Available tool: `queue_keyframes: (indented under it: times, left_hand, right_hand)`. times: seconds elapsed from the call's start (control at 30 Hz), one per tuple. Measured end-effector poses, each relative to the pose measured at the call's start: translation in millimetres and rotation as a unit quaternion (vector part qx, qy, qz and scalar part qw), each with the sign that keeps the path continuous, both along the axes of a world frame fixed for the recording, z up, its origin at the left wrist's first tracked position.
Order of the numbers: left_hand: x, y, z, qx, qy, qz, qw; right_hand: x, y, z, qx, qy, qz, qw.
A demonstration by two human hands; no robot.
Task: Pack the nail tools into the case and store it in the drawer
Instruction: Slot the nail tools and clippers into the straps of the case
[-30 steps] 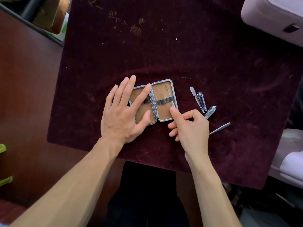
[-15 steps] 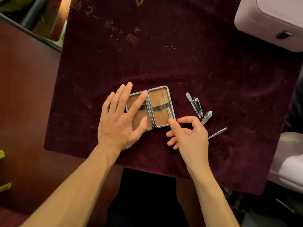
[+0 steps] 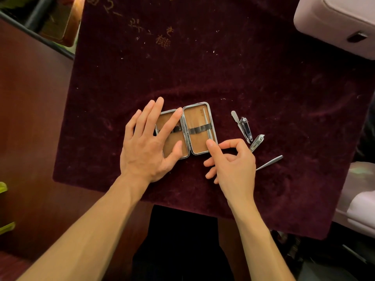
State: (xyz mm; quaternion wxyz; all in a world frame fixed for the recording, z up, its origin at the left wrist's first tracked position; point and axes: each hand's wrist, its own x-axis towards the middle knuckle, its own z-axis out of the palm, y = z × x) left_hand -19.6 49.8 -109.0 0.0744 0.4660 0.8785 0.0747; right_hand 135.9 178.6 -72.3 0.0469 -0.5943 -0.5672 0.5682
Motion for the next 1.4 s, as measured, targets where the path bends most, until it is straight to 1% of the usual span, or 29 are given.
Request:
queue_keyframes:
  times: [0.3, 1.1, 1.2, 1.27, 1.33, 1.4]
  left_hand:
    - [0.3, -0.2, -0.1, -0.001, 0.002, 0.001, 1.0]
    - [-0.3, -0.6, -1.4, 0.004, 0.008, 0.0, 1.0]
    - [-0.6, -0.4, -1.6, 0.006, 0.007, 0.0, 1.0]
    - [-0.3, -0.6, -1.9, 0.007, 0.009, 0.001, 1.0]
    - [-0.4, -1.0, -2.1, 0.007, 0.01, 0.002, 1.0]
    - [-0.2, -0.8, -2.1, 0.006, 0.011, 0.003, 1.0]
  right_hand:
    - [-0.4, 0.8, -2.0, 0.001, 0.001, -0.003, 1.0]
    - [5.5, 0.4, 6.1, -0.023, 0.043, -0.003, 0.999]
    - [22.1, 3.0, 17.0, 0.021, 0.058, -0.005, 0.998]
    - [37.6, 13.6, 24.0, 0.093, 0.049, -0.032, 0.994]
    - [49.6, 30.1, 26.2, 0.17, 0.014, -0.048, 0.984]
    - [53.4, 46.0, 23.7, 0.219, -0.028, -0.027, 0.975]
